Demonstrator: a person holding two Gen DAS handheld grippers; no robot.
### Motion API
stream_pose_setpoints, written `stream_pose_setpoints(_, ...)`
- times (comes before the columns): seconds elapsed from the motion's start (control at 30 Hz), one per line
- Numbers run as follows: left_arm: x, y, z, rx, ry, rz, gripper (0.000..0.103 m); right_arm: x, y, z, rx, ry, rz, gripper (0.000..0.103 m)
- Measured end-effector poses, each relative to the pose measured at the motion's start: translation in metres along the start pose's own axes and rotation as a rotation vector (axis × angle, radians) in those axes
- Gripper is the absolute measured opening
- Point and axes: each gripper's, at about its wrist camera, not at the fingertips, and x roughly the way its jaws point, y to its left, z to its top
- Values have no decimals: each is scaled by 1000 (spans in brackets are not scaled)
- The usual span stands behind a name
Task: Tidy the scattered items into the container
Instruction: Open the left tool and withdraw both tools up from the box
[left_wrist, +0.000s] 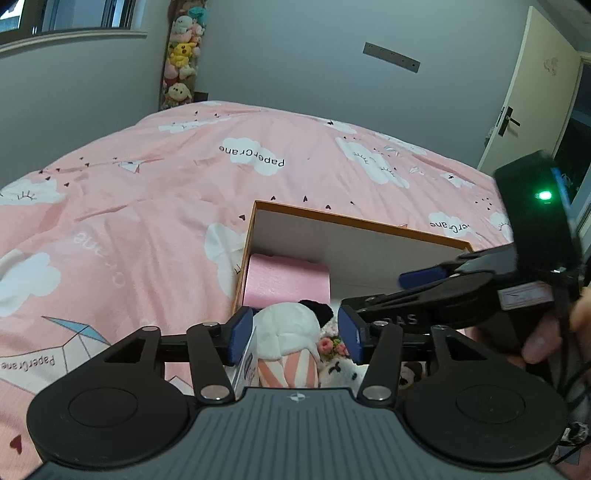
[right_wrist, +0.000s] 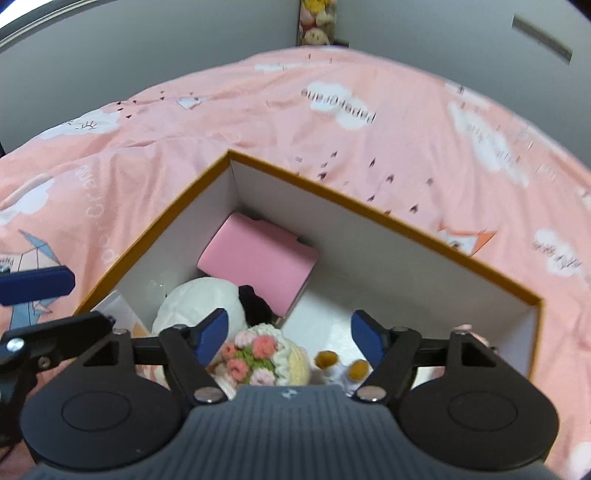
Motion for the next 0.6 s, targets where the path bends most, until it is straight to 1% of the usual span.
stream_pose_setpoints(0.1,-8,-5,-5,14,-14,23,66,-24,1,-10,-1,-60,-40,84)
stream_pose_setpoints(0.17,-14,-7,-8,28,-20,30,67,-39,2,-16,12,-120,-79,90)
stream_pose_setpoints(0.27,-21,-11,-13,40,-31,43,68,-61,2,-28,32,-202,-139,92)
stream_pose_setpoints(0.37,-30,-12,-18,47,-45,52,71,-76,9,-39,43,-250,-211,93)
stream_pose_setpoints(0.47,-36,-12,-22,52,-51,57,71,-90,16,-53,59,-291,-273,93)
stream_pose_setpoints(0.6,-43,-11,-29,70,-41,54,71,-109,21,-73,108,-318,-294,96)
